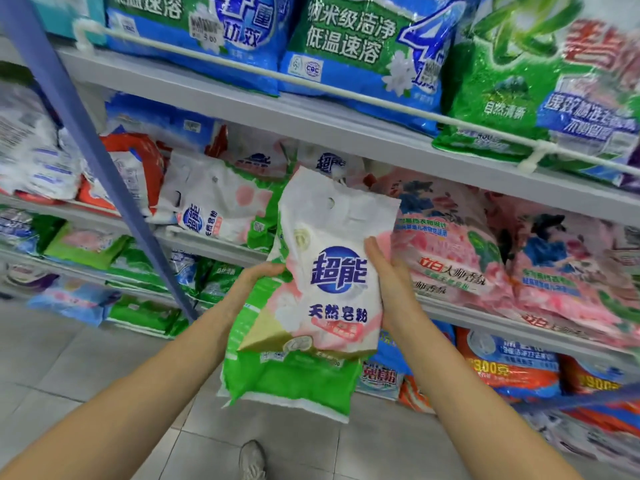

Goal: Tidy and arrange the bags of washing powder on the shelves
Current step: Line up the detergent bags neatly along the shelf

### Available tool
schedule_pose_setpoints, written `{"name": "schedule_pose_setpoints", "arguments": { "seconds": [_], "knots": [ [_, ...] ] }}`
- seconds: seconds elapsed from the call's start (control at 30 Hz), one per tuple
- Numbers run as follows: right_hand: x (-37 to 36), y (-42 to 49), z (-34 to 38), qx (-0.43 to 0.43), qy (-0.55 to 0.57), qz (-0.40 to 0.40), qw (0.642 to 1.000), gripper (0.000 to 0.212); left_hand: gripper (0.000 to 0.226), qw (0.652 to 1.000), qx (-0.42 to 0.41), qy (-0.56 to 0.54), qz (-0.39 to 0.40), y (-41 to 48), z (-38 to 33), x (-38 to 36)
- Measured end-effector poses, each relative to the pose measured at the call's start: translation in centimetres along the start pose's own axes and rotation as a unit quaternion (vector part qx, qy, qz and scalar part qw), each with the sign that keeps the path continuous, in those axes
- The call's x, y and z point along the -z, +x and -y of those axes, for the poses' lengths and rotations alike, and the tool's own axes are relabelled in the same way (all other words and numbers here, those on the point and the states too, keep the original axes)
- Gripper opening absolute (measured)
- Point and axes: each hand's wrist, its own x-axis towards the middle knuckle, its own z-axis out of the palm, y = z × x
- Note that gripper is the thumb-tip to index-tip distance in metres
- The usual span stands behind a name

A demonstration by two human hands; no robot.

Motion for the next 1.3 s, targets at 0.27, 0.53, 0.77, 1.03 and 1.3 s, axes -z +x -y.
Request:
{"name": "schedule_pose_setpoints", "arguments": {
  "seconds": [0.27,0.53,0.77,1.03,1.3],
  "knots": [
    [-3.2,2.1,2.0,0.161,-0.124,-0.006,0.979,0.009,0.100,0.965,-0.173,0.189,0.062,0.2,-3.1,0.9],
    [-3.1,4.6,3.5,0.055,-0.097,-0.052,0.992,0.031,0.022,0.946,-0.252,0.179,-0.094,2.6,-4.9,-0.2],
    [-3.2,6.1,4.4,-0.036,-0.039,0.020,0.998,0.084,0.029,0.949,-0.249,0.187,-0.041,4.5,-6.4,-0.1],
    [-2.8,6.4,4.7,0.080,-0.165,-0.012,0.983,0.060,0.019,0.926,-0.306,0.222,0.013,5.4,-8.6,-1.4],
    [-1.7,4.3,4.5,0.140,-0.139,0.036,0.980,0.038,0.022,0.880,-0.426,0.209,0.013,3.4,-9.4,-2.2]
  ]
}}
